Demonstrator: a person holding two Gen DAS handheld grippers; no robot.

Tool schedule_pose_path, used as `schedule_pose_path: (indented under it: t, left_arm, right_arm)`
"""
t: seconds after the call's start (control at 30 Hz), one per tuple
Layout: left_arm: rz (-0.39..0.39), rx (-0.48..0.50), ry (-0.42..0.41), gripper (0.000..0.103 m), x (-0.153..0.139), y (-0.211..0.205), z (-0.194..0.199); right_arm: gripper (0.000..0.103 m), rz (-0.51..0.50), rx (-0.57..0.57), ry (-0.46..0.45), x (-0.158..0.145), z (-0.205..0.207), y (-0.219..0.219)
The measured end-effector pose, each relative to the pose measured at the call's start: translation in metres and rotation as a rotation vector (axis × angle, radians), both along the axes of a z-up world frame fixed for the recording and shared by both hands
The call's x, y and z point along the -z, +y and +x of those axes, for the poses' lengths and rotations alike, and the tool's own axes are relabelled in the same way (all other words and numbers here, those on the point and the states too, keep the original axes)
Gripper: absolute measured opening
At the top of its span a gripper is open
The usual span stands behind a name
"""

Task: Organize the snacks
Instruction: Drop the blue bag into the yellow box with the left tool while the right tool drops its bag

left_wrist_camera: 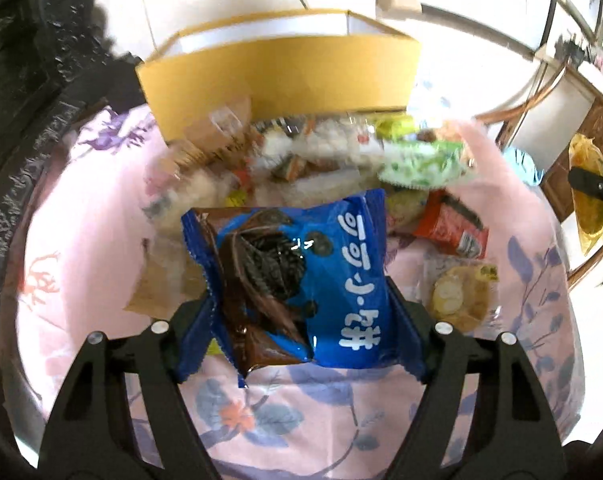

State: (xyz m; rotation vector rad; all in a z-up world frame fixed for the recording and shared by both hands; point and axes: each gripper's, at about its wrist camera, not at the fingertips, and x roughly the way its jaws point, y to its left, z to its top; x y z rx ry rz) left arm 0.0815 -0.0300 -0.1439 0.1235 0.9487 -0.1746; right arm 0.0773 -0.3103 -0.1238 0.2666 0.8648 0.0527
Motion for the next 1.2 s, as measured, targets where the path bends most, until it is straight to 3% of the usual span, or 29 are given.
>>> schedule_pose_path:
  t: [0.1, 0.17, 0.27, 0.37, 0.47, 0.63, 0.8, 0.83, 0.87, 0.9, 0.93, 0.97, 1.0, 1.07, 1.2]
  left_arm:
    - [0.014, -0.022, -0.059, 0.077, -0.025, 0.007, -0.003]
    - [-0.022, -0.052, -0.109, 0.078, -0.049, 0.016, 0.003]
    - [-0.059, -0.056, -0.173, 0.078, -0.081, 0.021, 0.029]
    - [0.04, -0.073, -0.283, 0.078, -0.106, 0.013, 0.067]
    - [0.059, -0.096, -0.336, 0.078, -0.123, 0.014, 0.118]
    - [0.098, -0.13, -0.346, 0.078, -0.129, 0.025, 0.192]
    - [0.132, -0.102, -0.333, 0.078, -0.117, 0.029, 0.233]
    - [0.126, -0.097, -0.332, 0.079, -0.114, 0.029, 0.237]
    - [0.116, -0.097, -0.323, 0.087, -0.11, 0.03, 0.243]
    - [0.107, -0.094, -0.304, 0.093, -0.106, 0.03, 0.248]
    - [0.116, -0.107, -0.287, 0.101, -0.102, 0.031, 0.248]
    - [0.128, -0.118, -0.29, 0.101, -0.1, 0.032, 0.244]
    - [0.141, -0.119, -0.295, 0.101, -0.097, 0.034, 0.237]
    - [0.176, -0.118, -0.289, 0.101, -0.091, 0.042, 0.219]
    - [0.19, -0.115, -0.248, 0.101, -0.077, 0.062, 0.175]
  right_arm:
    - [0.042, 0.033, -0.017, -0.06, -0.019, 0.001, 0.003]
    - [0.042, 0.082, -0.048, -0.13, -0.035, 0.009, 0.009]
    - [0.042, 0.077, -0.098, -0.221, -0.06, 0.035, 0.027]
    - [0.042, 0.111, -0.15, -0.298, -0.087, 0.073, 0.048]
    - [0.041, 0.082, -0.202, -0.366, -0.111, 0.121, 0.071]
    - [0.041, 0.117, -0.228, -0.348, -0.118, 0.205, 0.091]
    - [0.04, 0.113, -0.223, -0.307, -0.107, 0.255, 0.098]
    - [0.04, 0.106, -0.224, -0.302, -0.104, 0.261, 0.1]
    - [0.04, 0.102, -0.233, -0.29, -0.099, 0.269, 0.103]
    - [0.046, 0.094, -0.25, -0.265, -0.094, 0.275, 0.105]
    - [0.078, 0.071, -0.253, -0.232, -0.09, 0.281, 0.108]
    - [0.094, 0.025, -0.224, -0.19, -0.085, 0.284, 0.11]
    - [0.102, 0.013, -0.208, -0.187, -0.083, 0.28, 0.108]
    - [0.102, 0.039, -0.252, -0.206, -0.081, 0.261, 0.103]
    - [0.102, -0.024, -0.395, -0.183, -0.064, 0.203, 0.108]
